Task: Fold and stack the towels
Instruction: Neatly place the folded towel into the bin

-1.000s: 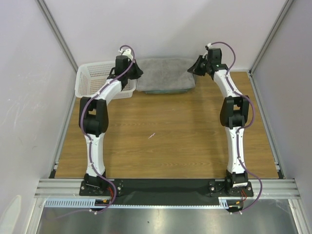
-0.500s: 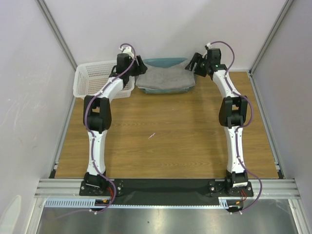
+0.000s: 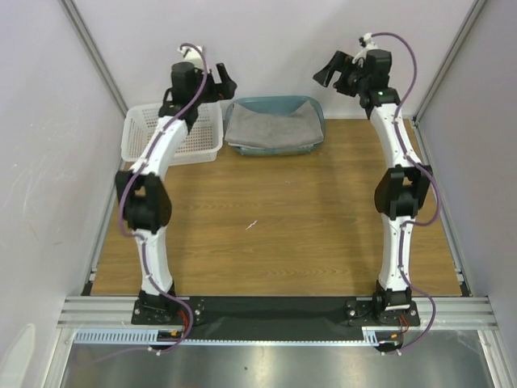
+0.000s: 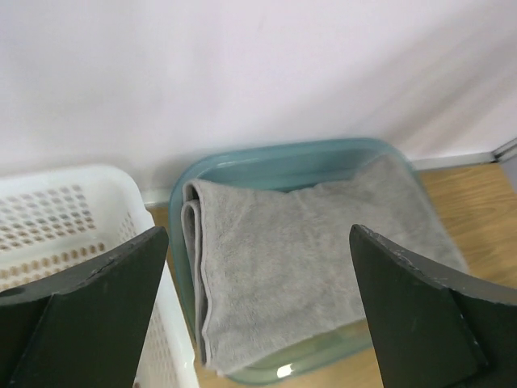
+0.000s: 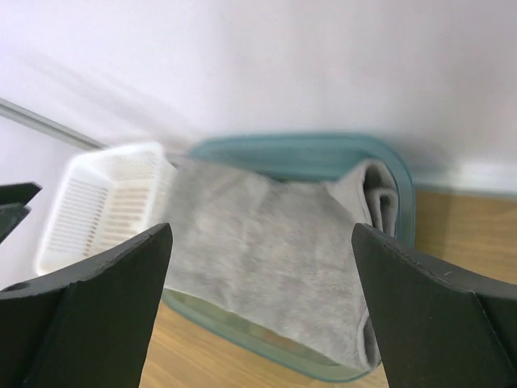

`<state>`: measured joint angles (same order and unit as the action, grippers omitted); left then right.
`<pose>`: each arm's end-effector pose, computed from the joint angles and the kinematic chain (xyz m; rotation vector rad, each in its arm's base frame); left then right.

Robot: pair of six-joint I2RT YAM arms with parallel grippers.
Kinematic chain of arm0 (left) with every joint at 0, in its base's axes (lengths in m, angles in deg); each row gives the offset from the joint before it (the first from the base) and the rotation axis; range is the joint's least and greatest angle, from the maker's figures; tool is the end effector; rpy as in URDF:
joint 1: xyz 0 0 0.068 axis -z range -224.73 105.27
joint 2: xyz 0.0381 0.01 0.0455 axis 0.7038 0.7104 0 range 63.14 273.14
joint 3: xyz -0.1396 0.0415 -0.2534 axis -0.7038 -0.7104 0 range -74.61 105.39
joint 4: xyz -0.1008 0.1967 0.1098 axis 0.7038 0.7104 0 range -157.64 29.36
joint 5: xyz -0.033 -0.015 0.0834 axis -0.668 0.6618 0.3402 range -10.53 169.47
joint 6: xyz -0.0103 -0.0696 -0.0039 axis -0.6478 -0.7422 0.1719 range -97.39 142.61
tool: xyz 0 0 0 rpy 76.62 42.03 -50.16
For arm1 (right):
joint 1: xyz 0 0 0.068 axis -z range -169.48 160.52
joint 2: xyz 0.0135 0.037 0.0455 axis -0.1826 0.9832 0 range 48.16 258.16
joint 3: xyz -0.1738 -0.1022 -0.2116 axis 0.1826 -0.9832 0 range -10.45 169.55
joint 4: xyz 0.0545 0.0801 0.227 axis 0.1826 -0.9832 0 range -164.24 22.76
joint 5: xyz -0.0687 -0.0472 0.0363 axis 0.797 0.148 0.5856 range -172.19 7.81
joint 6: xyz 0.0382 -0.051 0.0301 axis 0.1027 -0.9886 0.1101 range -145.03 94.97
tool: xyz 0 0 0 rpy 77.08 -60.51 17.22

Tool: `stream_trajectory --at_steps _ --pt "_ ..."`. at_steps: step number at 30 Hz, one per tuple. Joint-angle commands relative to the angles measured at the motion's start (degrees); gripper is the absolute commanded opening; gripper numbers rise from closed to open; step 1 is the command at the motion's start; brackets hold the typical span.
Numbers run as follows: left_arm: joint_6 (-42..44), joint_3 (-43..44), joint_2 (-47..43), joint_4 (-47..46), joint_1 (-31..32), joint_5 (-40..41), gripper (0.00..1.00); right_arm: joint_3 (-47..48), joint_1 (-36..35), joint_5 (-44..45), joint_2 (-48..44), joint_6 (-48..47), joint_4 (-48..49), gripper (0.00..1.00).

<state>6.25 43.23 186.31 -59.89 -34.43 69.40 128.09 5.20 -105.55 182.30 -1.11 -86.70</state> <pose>0.5263 -0.1059 0.3600 0.0309 1.8222 -0.4888 0.5599 0.0752 0.3617 0.0098 1.8739 0.7283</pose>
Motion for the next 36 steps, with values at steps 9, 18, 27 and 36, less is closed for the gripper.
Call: stream_trajectory --at_steps 9,18,27,36 --pt "3.1 -28.0 -37.0 1.7 -1.9 2.7 1.0 -27.8 1.3 7.4 -32.0 -6.6 -1.6 1.0" --pt "3.7 -54.4 -62.0 2.0 -3.5 7.5 1.0 -67.7 1.5 9.6 -60.5 -3.6 15.4 1.0" --pt "0.6 -75.4 -84.4 7.5 -3.5 8.8 1.0 -96.0 1.0 10.6 -84.6 -2.6 15.0 1.0" --pt "-5.6 -90.2 -96.4 7.8 -3.5 16.0 1.0 -113.5 1.0 14.0 -100.0 2.7 13.5 1.0"
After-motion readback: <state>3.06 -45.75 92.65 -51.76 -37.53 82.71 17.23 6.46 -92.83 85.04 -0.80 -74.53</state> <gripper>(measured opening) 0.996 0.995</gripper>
